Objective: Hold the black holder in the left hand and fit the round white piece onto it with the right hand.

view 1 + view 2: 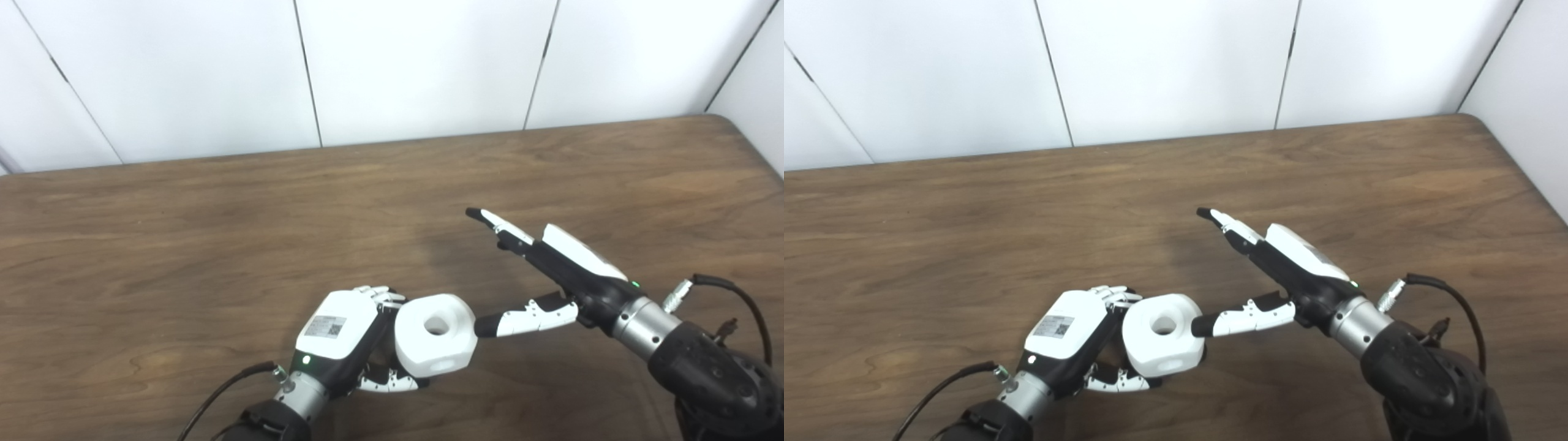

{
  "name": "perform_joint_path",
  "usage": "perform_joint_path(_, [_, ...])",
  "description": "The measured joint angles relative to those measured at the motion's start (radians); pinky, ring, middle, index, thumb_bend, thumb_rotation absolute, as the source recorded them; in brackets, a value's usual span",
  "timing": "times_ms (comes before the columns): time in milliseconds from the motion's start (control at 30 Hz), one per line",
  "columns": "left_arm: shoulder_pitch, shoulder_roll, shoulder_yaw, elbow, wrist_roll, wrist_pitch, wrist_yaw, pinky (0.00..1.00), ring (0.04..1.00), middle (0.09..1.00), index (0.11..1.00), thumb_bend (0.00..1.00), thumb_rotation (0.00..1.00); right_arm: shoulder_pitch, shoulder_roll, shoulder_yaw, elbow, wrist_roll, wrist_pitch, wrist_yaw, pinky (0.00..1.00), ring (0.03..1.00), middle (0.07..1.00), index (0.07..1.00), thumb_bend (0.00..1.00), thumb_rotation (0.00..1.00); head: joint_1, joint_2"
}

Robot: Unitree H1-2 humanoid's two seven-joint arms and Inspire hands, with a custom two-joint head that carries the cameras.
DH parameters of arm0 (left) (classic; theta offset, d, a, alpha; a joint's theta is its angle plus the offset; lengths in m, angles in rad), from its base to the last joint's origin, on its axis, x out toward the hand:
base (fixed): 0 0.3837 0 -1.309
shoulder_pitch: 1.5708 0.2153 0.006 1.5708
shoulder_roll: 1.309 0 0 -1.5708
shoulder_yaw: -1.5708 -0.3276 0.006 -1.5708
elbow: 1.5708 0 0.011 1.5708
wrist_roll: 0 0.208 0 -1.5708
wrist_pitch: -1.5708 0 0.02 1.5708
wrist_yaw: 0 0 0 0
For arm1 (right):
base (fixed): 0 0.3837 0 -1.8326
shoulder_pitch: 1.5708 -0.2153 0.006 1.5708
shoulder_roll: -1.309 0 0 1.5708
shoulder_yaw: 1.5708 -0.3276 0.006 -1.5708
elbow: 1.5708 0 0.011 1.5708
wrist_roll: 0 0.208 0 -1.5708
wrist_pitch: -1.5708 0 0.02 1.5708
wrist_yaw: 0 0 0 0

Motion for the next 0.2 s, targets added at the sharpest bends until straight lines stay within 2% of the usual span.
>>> perform_joint_path(167, [-0.01,0.008,-0.004,0.0,0.004,0.0,-0.007,0.86,0.863,0.791,0.497,0.52,0.07,-0.004,0.006,-0.001,0.014,-0.02,0.0,-0.006,0.89,1.0,1.0,1.0,0.99,0.76,0.0,-0.012])
perform_joint_path(200, [-0.012,0.01,-0.006,0.0,0.008,0.0,-0.011,0.86,0.866,0.797,0.586,0.66,0.13,-0.005,0.005,-0.003,0.018,-0.019,0.0,-0.011,0.89,1.0,1.0,1.0,0.99,0.76,0.001,-0.015])
